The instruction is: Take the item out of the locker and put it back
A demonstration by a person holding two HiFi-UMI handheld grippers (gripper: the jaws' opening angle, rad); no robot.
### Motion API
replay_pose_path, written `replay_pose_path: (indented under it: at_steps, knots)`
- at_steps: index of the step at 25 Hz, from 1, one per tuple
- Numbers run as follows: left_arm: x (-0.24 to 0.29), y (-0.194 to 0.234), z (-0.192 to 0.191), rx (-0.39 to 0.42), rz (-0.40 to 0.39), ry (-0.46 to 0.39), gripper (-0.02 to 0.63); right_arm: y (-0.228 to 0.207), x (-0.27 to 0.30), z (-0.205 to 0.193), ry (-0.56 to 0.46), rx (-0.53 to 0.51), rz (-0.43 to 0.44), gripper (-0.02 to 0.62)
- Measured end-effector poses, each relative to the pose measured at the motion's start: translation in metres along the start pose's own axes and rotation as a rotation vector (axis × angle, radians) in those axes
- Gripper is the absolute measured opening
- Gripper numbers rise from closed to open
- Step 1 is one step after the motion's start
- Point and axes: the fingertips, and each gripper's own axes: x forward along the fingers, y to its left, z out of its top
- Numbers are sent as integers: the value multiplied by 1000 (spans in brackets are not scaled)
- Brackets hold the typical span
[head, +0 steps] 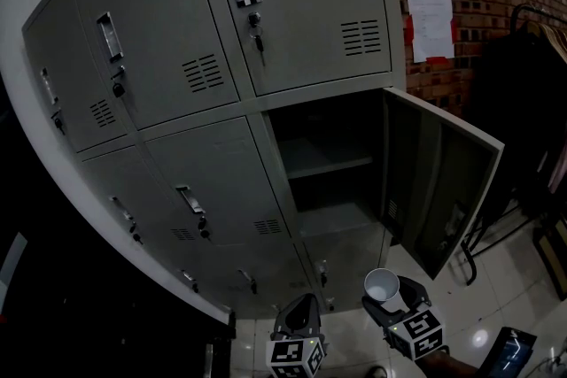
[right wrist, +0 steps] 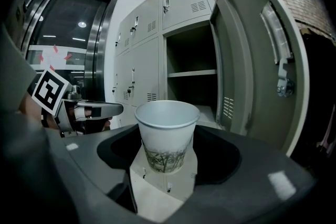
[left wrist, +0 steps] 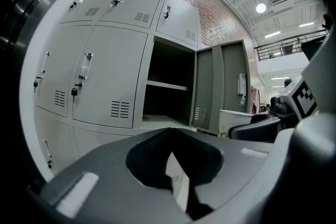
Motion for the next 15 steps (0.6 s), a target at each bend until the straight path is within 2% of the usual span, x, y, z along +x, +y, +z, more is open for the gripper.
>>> replay_pose_path:
  at_steps: [11,15]
  knots:
    - [-5,14,-1,-2,-6,4,-2,8,10,1,2,-1,-11,298]
    - [-2,23,-2,5,-20,-30,-2,11,20,3,3,0,-20,298]
